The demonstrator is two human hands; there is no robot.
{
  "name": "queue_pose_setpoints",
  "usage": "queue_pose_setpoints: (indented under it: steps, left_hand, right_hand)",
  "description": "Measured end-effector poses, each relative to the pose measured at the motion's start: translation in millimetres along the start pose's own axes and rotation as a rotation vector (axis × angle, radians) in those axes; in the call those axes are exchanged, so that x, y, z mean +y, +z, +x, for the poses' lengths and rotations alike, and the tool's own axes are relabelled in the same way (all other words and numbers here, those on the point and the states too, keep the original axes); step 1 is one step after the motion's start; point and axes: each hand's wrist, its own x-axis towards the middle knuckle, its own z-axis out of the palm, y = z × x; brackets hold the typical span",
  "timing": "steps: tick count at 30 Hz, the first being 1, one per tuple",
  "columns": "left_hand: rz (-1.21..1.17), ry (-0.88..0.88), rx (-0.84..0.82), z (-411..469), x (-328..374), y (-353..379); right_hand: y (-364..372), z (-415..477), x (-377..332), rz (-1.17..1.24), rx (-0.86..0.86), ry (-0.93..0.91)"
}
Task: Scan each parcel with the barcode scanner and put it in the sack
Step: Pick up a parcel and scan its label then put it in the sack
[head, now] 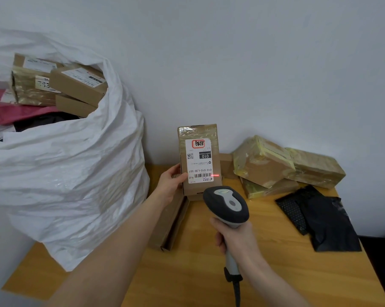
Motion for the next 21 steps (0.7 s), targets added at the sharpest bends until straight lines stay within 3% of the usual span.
queue_pose_setpoints:
  steps: [21]
  left_hand:
    - [0.031, 0.015, -0.007, 1.1, 6.8, 2.1]
  right_hand:
    - [-3.1, 0.6, -1.1, 0.031, -0.001, -0.022]
